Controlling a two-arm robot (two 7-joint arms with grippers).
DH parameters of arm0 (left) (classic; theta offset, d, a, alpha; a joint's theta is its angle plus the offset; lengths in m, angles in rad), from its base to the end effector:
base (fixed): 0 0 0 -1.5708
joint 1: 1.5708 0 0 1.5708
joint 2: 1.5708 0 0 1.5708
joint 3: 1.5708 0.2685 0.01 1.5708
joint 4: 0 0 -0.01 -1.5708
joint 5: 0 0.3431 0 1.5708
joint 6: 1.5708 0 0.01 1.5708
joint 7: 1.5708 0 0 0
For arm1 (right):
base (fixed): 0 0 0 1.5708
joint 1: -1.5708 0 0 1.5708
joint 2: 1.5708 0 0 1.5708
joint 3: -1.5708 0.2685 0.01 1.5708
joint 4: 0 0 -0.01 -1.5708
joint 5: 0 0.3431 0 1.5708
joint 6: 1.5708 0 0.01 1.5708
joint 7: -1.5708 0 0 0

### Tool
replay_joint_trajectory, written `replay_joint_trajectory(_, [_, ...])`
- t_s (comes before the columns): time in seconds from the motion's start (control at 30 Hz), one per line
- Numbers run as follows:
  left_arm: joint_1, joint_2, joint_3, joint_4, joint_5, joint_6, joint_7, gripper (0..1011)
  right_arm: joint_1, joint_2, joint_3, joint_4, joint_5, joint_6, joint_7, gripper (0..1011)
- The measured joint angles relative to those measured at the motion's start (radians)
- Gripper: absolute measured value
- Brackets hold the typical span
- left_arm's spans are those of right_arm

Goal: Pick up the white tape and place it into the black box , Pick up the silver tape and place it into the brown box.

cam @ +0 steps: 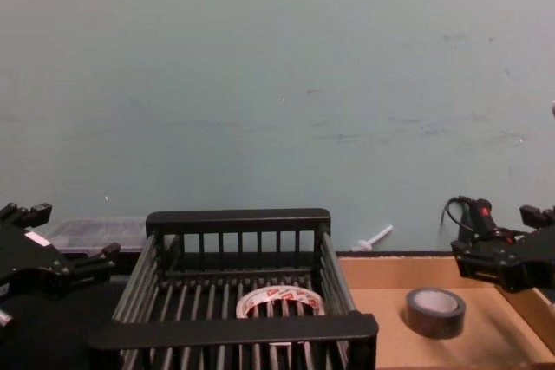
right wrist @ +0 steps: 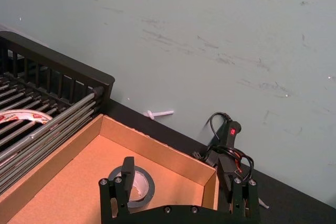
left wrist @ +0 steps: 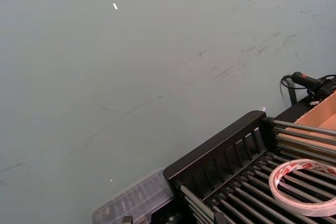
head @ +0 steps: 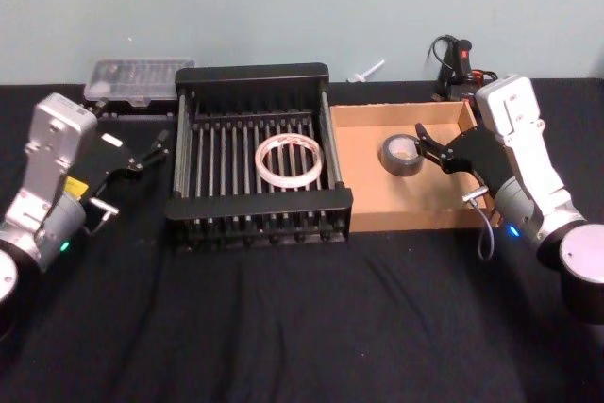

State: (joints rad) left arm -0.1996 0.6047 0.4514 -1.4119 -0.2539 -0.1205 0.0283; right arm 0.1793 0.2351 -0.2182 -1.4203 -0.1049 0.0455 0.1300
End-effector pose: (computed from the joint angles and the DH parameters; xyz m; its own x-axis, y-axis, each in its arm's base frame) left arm 0.3870 0.0614 -0.2915 0.2922 0.8803 0.3738 -0.9553 0.2873 0.0703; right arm 0.4042 -0.0021 -0.2730 0.2951 -0.8888 0.3508 0.9555 0.2742 -0.1091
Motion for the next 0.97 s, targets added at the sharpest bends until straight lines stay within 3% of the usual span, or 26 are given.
replay_joint_trajectory(0.97, [0.000, 0.000, 0.000, 0.000, 0.000, 0.000, 0.000, 1001, 0.000, 0.000, 0.000, 0.000, 0.000, 0.000, 0.000, 1002])
